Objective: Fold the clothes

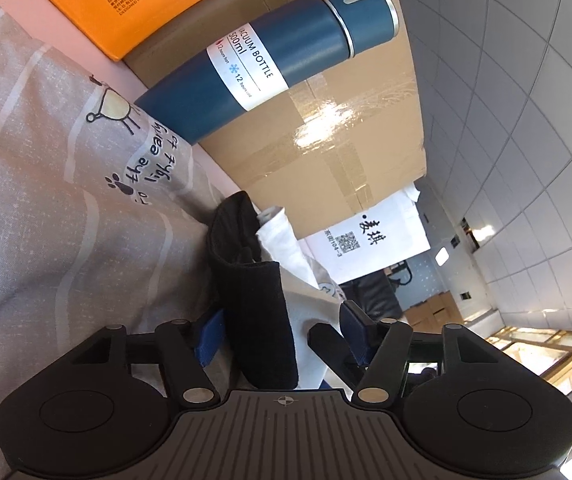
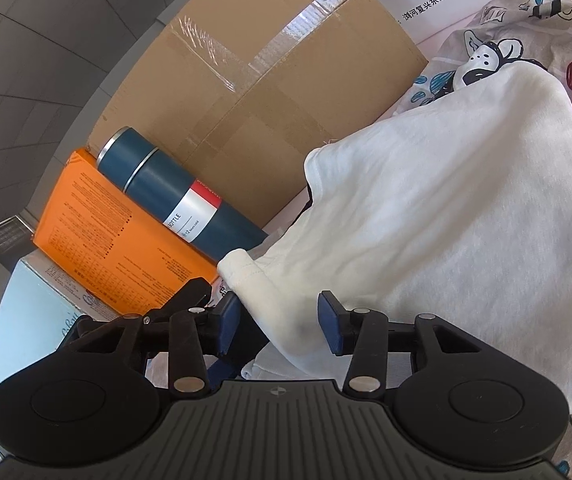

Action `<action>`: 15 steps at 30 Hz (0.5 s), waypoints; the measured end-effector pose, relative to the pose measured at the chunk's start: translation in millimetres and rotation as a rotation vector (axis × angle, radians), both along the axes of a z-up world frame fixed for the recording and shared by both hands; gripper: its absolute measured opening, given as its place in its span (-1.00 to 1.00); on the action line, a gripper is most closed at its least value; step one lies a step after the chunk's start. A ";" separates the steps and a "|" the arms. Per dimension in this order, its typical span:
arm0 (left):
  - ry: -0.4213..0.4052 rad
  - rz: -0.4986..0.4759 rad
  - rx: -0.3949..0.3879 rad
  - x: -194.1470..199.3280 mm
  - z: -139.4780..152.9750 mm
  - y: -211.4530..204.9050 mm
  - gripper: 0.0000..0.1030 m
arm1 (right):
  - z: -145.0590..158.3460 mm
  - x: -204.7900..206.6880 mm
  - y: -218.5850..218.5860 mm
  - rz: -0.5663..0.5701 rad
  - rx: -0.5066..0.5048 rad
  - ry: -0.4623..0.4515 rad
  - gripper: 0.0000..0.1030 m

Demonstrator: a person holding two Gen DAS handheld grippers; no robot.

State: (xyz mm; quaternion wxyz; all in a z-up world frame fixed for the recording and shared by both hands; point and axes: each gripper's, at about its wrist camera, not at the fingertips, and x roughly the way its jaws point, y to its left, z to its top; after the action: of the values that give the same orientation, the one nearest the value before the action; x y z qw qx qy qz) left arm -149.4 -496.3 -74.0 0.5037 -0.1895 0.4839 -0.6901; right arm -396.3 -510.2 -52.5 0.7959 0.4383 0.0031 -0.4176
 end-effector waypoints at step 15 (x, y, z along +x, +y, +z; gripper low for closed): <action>0.139 0.000 0.015 13.0 -16.2 -4.7 -0.25 | 10.7 23.6 -0.4 -0.083 -0.159 0.302 -0.92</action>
State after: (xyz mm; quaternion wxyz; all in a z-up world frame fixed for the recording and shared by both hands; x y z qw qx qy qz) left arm -136.4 -501.0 -90.2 0.4704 -0.2333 0.5227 -0.6716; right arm -372.7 -510.6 -41.8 0.8006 0.3060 0.0716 -0.5102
